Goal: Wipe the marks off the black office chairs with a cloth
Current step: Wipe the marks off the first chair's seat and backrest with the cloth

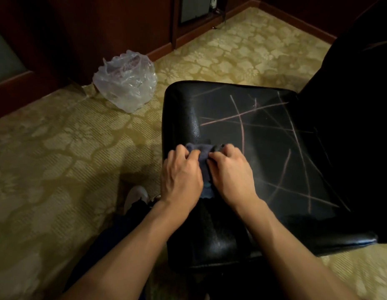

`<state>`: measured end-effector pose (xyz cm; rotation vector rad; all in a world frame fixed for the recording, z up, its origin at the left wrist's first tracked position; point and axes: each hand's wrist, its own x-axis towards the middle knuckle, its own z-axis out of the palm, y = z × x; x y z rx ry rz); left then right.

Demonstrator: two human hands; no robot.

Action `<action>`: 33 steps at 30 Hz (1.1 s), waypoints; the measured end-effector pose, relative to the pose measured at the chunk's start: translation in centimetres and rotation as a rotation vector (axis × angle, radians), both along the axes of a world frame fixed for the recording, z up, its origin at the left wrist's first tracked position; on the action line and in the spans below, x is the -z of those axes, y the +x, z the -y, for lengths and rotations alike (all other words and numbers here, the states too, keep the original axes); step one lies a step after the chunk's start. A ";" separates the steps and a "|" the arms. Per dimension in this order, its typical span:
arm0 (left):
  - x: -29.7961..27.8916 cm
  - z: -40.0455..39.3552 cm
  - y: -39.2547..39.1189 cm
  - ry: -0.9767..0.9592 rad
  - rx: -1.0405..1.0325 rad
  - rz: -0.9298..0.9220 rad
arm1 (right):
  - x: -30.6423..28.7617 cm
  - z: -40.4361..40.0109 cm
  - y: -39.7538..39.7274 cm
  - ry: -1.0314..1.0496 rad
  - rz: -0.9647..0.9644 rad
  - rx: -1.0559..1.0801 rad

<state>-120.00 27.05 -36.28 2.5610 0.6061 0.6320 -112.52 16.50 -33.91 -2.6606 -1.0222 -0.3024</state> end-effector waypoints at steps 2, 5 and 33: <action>-0.1 1.2 -1.9 -0.014 0.025 -0.006 | -0.2 1.6 -1.9 0.003 -0.004 -0.009; -0.4 2.2 -4.2 -0.037 0.076 -0.015 | -0.4 3.3 -4.0 -0.034 -0.041 -0.024; -1.2 -14.5 24.0 0.111 -0.119 -0.186 | 0.7 -16.1 22.9 -0.075 0.069 0.064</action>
